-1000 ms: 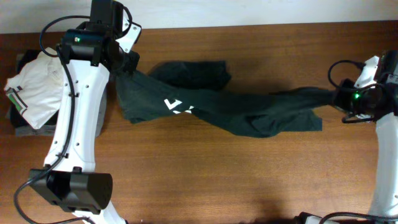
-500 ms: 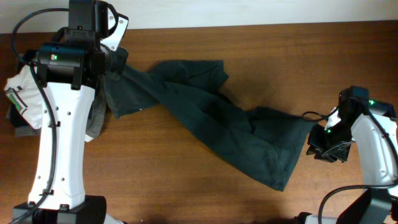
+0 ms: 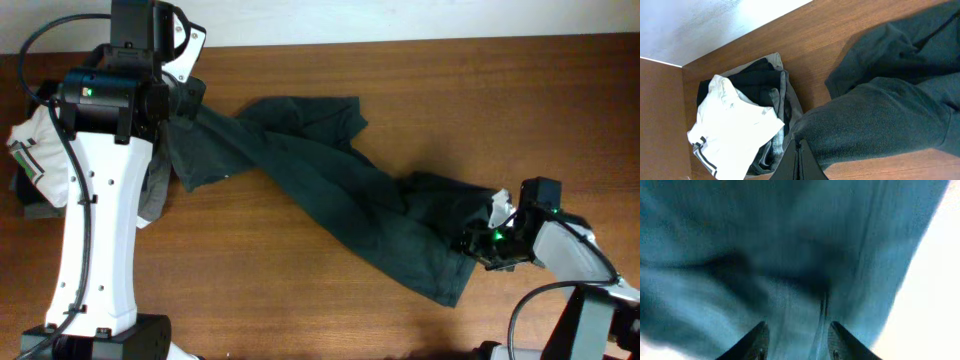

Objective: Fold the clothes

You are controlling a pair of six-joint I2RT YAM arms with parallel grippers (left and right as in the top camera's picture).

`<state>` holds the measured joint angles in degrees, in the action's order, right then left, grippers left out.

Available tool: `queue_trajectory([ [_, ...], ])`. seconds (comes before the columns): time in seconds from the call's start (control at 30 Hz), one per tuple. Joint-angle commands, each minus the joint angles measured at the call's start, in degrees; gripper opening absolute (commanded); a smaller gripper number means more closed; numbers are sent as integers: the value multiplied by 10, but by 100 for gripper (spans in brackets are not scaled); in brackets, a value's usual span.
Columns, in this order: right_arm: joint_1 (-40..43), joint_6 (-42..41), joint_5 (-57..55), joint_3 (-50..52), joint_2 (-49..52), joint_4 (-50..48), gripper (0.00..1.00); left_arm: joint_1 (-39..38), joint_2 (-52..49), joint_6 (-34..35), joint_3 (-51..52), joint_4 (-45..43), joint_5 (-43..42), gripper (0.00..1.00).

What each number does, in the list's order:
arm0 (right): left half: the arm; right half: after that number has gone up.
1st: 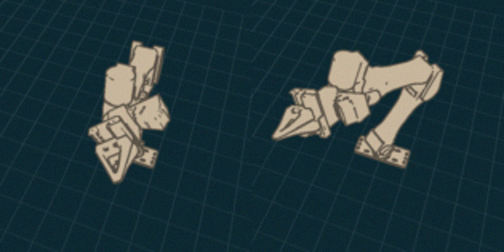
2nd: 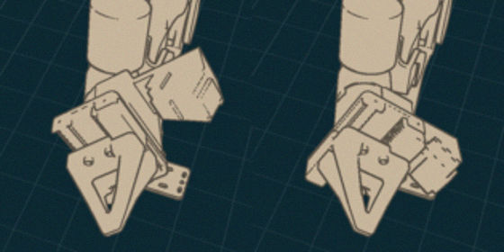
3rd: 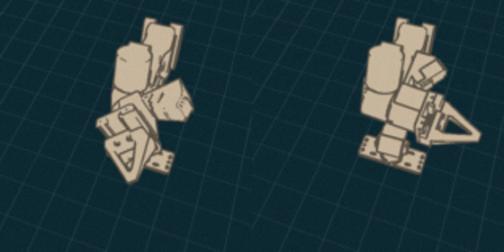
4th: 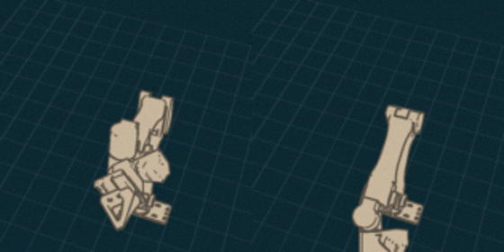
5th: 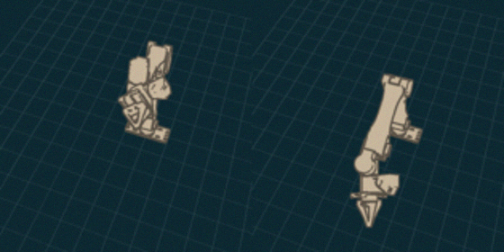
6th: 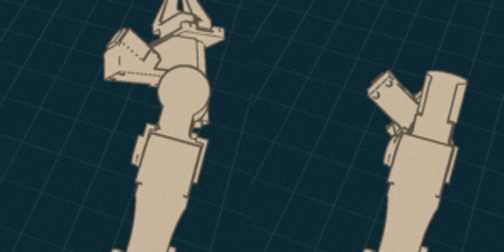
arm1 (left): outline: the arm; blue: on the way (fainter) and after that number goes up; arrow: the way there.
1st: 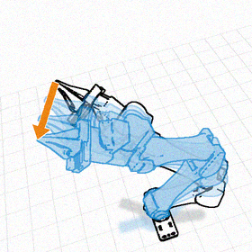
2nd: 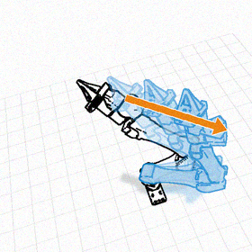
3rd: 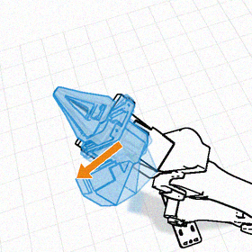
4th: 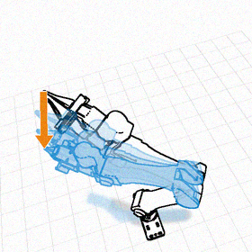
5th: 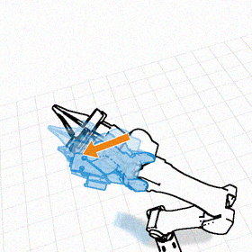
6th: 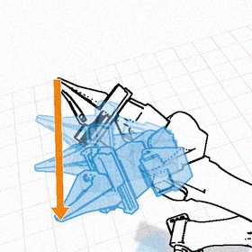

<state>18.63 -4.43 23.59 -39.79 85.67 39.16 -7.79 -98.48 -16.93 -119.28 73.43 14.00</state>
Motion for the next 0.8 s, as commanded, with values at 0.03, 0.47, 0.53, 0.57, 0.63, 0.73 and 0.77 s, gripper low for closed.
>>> queue_trajectory([
  [0.03,-4,-16,28,22,0,-35,34,5,5,-7,-1,-2,4,0],
  [0.47,-56,-18,-7,4,0,-44,18,5,5,-7,-1,-2,4,0],
  [0.53,-69,-18,-2,0,-1,-60,4,5,5,-7,-1,-2,4,0],
  [0.57,-69,-18,-2,-18,-3,-51,4,5,5,-7,-1,-2,4,0],
  [0.63,-69,-19,-21,-81,-15,-3,4,5,5,-7,-1,-2,4,0],
  [0.73,-69,-18,-80,-106,-11,26,22,5,5,-7,-1,-2,4,0],
  [0.77,-69,-18,-106,-90,2,24,29,5,5,-7,-1,-2,4,0],
])
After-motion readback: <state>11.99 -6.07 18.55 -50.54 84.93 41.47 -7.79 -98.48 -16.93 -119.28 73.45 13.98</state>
